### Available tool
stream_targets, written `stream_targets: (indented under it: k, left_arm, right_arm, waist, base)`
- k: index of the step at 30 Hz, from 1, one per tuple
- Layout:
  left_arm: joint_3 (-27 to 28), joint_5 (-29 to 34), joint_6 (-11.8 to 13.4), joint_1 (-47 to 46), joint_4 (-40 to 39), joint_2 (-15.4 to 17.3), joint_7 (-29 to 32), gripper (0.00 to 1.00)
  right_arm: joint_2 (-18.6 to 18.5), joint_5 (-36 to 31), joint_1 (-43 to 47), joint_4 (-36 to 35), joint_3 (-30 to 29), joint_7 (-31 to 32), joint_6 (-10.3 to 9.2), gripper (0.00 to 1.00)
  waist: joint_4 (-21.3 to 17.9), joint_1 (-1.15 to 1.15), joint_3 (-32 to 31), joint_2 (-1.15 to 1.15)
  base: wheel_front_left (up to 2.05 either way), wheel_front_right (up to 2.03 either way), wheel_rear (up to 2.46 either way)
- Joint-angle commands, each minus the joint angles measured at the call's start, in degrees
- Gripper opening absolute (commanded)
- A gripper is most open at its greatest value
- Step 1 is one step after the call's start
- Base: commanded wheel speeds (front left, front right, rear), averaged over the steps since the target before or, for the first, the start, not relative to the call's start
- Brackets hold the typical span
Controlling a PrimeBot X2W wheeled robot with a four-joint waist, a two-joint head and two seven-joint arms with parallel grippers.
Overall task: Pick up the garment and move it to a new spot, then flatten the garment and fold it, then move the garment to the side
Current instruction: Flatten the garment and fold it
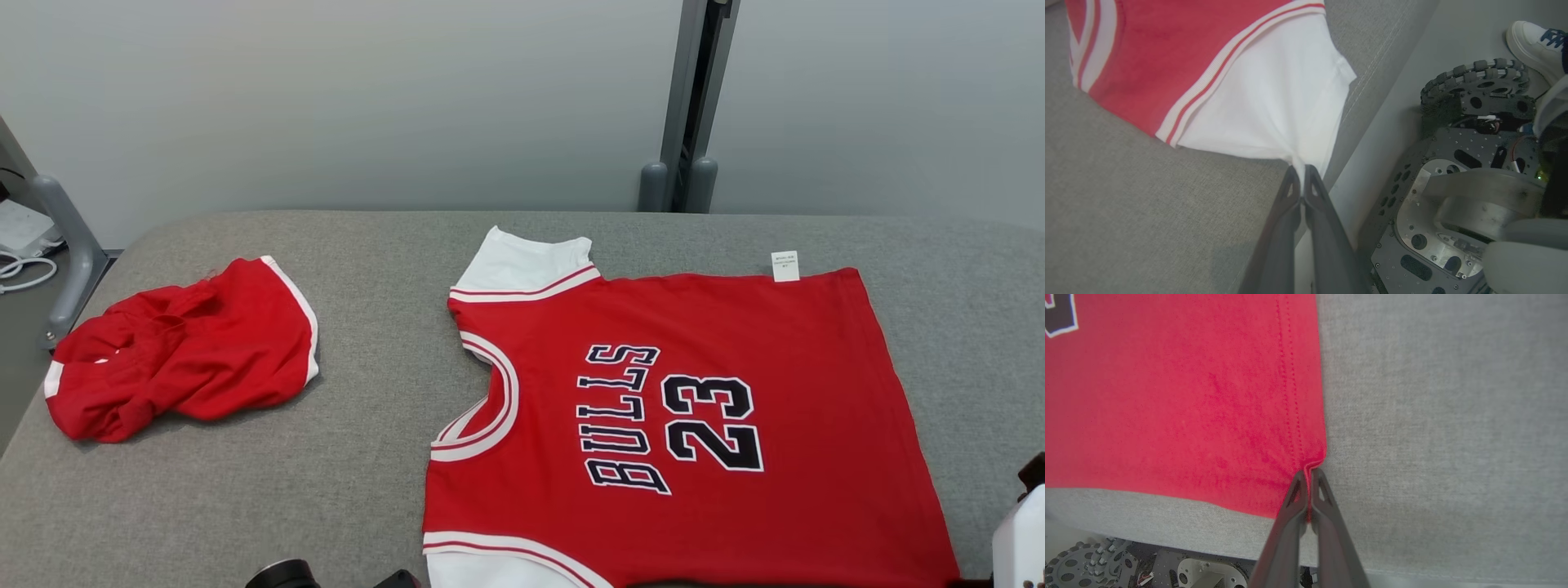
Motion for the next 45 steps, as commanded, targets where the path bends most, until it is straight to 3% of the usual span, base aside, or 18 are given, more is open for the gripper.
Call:
stream_targets:
  k: [1, 6, 10, 24, 36, 45]
  left_arm:
    - [0.0, -0.5, -0.1, 1.0, -0.3, 0.3, 0.3, 0.0]
    - [0.1, -1.6, -0.1, 1.3, -1.1, 0.6, -0.4, 0.0]
    - [0.1, -2.6, -0.1, -0.4, -1.3, 0.8, -2.0, 0.0]
    - [1.6, -12.2, -0.1, -12.4, -1.2, 3.5, -14.3, 0.0]
    - [1.2, -18.0, -0.1, -22.4, 6.0, 1.3, -20.0, 0.0]
    - [0.3, -20.0, -0.1, -27.7, 14.2, -1.6, -17.4, 0.0]
  right_arm:
    - [-0.9, 1.2, 1.3, -0.8, 0.0, 1.4, -0.02, 0.0]
    - [-2.5, 2.4, 2.6, -3.7, 0.2, 3.4, -0.02, 0.0]
    - [-3.1, 2.2, 2.0, -5.7, -0.8, 1.3, -0.02, 0.0]
    - [-4.3, 0.7, -3.3, -10.3, -5.1, -4.9, -0.02, 0.0]
    - [-1.3, -2.3, -8.5, -6.9, -6.8, -7.4, -0.02, 0.0]
    - [2.6, -4.9, -13.0, -2.5, -6.6, -9.0, -0.02, 0.0]
  waist:
    - [0.0, 0.0, -0.1, 0.0]
    - [0.0, 0.0, 0.1, 0.0]
    - [0.1, 0.0, 1.5, 0.0]
    - [0.2, 0.0, 6.4, 0.0]
    - [-1.3, 0.0, 9.7, 0.0]
    - [-3.2, 0.0, 12.2, 0.0]
  base:
    - [0.0, 0.0, 0.0]
    - [0.0, 0.0, 0.0]
    - [0.0, 0.0, 0.0]
    - [0.0, 0.0, 0.0]
    - [0.0, 0.0, 0.0]
    - [0.0, 0.0, 0.0]
